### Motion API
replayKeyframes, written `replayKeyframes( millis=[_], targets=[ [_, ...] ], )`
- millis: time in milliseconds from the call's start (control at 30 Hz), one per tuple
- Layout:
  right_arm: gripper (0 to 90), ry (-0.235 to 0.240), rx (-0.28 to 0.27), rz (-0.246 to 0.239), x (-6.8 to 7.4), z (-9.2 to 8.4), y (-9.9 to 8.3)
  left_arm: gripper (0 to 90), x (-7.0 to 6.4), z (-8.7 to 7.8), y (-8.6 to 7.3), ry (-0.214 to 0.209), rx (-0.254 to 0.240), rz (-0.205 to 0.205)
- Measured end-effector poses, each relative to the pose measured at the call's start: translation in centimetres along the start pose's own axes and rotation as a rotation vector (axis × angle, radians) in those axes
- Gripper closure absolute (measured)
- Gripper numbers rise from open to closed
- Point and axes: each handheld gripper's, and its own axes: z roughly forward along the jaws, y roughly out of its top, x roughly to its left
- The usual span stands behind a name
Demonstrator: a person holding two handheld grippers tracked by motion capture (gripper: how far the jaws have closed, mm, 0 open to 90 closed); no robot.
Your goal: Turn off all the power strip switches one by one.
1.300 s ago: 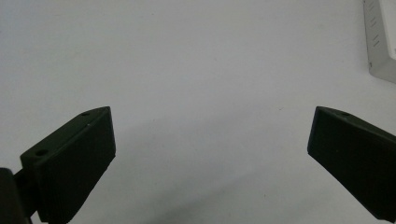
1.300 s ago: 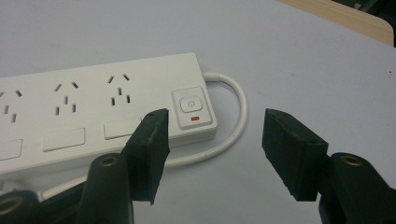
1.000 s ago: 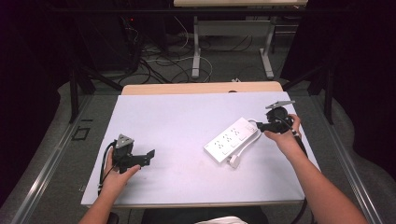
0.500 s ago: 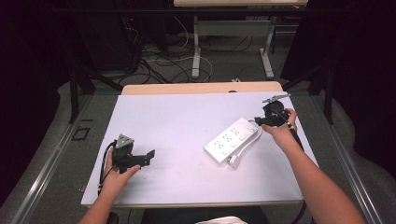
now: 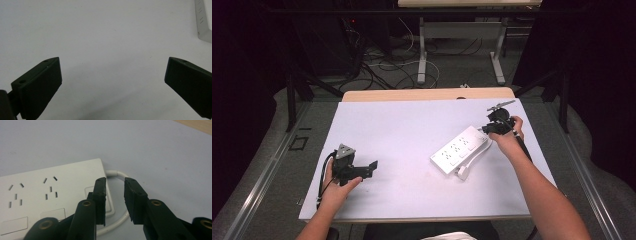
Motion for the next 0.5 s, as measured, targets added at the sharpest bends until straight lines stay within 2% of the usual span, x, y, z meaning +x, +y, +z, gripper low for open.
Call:
replayKeyframes(
  millis=[167, 300, 400, 500],
  targets=[
    [71.7, 0.001, 0.007, -0.005, 0.3, 0.4, 0.1, 0.9, 0.0, -0.1, 0.0, -0.002, 0.006, -0.002],
    [74.6, 0.000, 0.014, 0.014, 0.5, 0.8, 0.1, 0.9, 0.1, -0.1, 0.0, -0.002, 0.006, 0.000],
    [79.2, 0.016, 0.027, 0.028, 0.7, 1.1, 0.2, 0.9, 0.0, -0.1, 0.0, -0.002, 0.007, -0.002],
    [84.5, 0.021, 0.047, 0.012, 0.9, 1.3, 0.2, 1.0, 0.0, -0.1, 0.0, -0.002, 0.007, 0.000]
  ],
)
